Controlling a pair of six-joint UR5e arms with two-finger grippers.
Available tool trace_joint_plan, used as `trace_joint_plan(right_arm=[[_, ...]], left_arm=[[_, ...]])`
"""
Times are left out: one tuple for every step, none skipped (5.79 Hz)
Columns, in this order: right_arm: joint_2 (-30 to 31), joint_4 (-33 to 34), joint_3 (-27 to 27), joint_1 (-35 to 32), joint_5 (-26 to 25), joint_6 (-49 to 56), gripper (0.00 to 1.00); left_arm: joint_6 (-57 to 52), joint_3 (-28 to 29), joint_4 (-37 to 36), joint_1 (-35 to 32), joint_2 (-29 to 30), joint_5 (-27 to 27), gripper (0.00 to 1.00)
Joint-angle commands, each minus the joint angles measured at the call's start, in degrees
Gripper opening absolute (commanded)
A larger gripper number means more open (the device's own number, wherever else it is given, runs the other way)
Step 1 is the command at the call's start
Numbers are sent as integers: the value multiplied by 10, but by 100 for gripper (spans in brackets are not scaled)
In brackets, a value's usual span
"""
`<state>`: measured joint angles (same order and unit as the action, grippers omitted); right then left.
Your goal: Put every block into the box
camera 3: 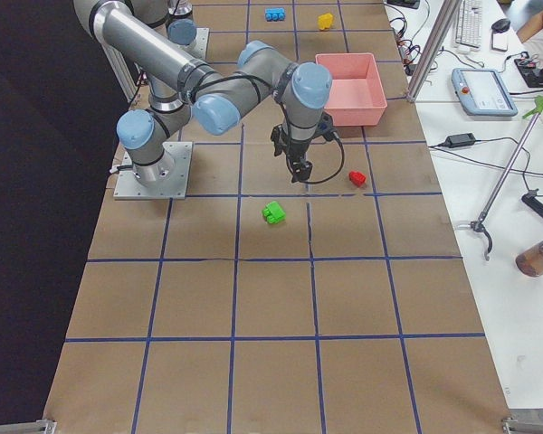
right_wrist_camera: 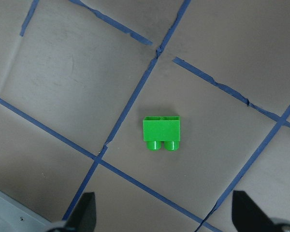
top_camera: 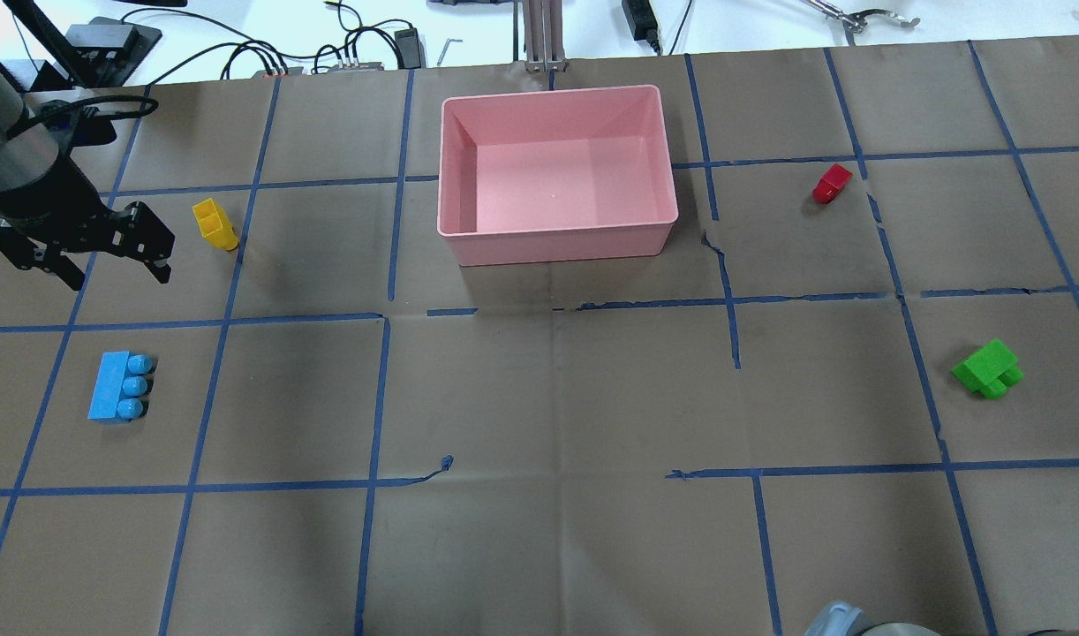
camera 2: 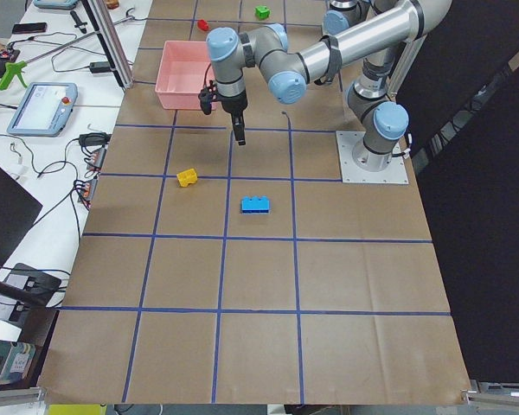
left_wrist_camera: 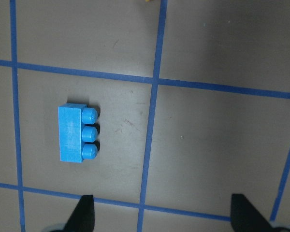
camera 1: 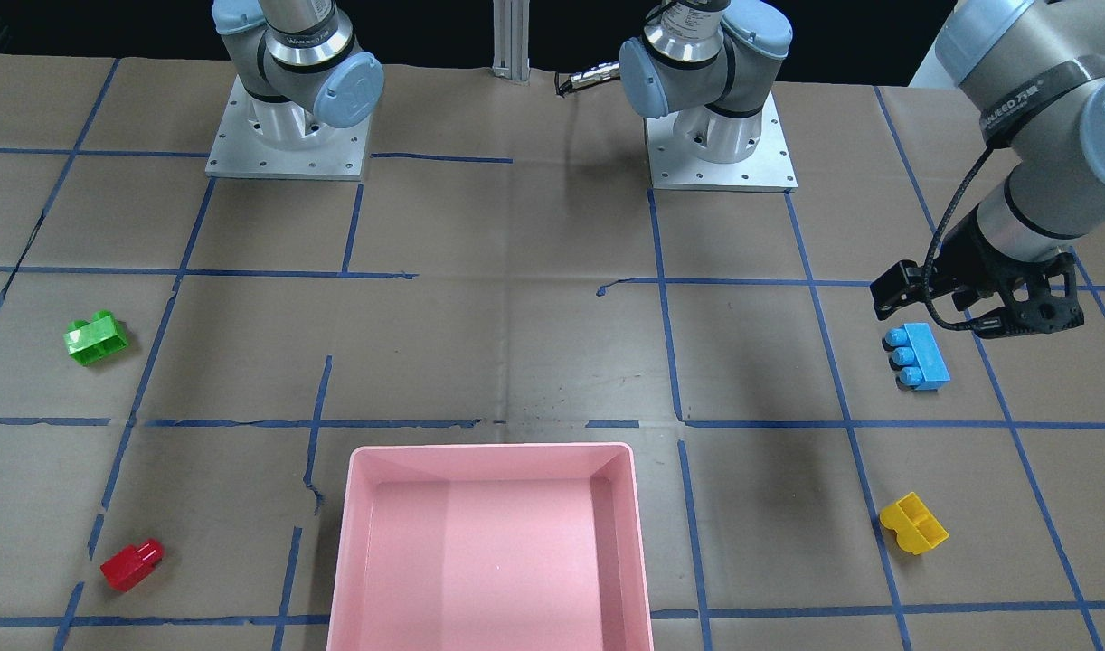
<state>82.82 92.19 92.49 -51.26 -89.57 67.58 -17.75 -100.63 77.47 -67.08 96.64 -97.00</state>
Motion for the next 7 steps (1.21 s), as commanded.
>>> trace_joint_plan(right_arm=[[-16, 117, 92, 0, 2, -61, 100], [-18, 201, 158, -2, 2, -63, 100], [-14, 268, 220, -2, 2, -57, 100], [-16, 306, 259, -3, 2, -35, 100], [-24, 357, 272, -3, 4, 21, 100], [-27, 366, 275, -3, 4, 35, 100], [-37, 364, 279, -3, 9, 32, 100]], left_arm=[[-80, -83, -118, 51, 25, -4, 99], [-142, -131, -199, 86, 31, -1, 99], [-180, -149, -256, 107, 55, 0, 99], [-238, -150, -298, 120, 86, 0, 99], [-242, -151, -307, 122, 99, 1, 99], [-243, -153, -306, 123, 103, 1, 99], [-255, -148, -308, 128, 119, 0, 99]])
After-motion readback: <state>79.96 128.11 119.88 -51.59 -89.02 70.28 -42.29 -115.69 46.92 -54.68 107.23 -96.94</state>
